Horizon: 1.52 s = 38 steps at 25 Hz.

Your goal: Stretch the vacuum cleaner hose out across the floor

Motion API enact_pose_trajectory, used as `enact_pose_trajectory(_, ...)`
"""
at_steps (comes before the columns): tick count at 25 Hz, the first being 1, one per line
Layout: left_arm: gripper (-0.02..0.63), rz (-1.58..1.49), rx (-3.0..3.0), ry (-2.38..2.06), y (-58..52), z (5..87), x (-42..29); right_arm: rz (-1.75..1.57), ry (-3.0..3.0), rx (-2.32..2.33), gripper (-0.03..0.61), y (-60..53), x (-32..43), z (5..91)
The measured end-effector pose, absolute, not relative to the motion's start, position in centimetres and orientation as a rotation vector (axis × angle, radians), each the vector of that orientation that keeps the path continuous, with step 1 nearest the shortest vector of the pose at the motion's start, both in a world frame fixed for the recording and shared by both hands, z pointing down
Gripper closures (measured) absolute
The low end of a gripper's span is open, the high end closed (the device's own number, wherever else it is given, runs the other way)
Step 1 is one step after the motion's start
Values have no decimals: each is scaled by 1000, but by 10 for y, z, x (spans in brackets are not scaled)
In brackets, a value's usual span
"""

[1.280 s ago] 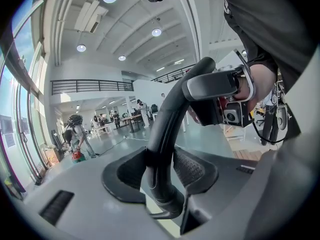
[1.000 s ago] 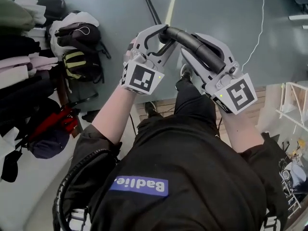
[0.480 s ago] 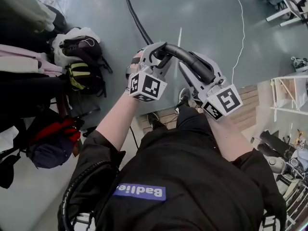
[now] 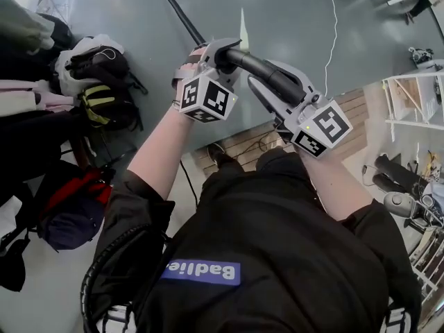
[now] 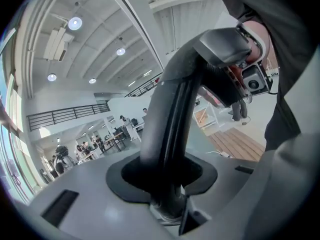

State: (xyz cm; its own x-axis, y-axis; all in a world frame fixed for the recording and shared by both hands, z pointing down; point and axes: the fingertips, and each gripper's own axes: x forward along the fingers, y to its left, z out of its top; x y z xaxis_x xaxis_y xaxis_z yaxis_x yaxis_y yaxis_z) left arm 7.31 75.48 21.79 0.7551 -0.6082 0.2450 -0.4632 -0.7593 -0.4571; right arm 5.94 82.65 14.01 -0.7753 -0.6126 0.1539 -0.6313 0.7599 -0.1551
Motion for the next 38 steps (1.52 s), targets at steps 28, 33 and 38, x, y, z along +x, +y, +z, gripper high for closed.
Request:
enact_pose_trajectory(28,466,-1124,-2210,422,847,489,245,897,-2712,788,417,981,283,418)
enact_pose_trajectory(33,466,-1189,-2173,380,855,519,272,936,-2557,712,416,974,294,460)
enact_pose_trajectory(38,465,-1237,-2118,312,865,550,271,949,-2416,629,416,978,285,498)
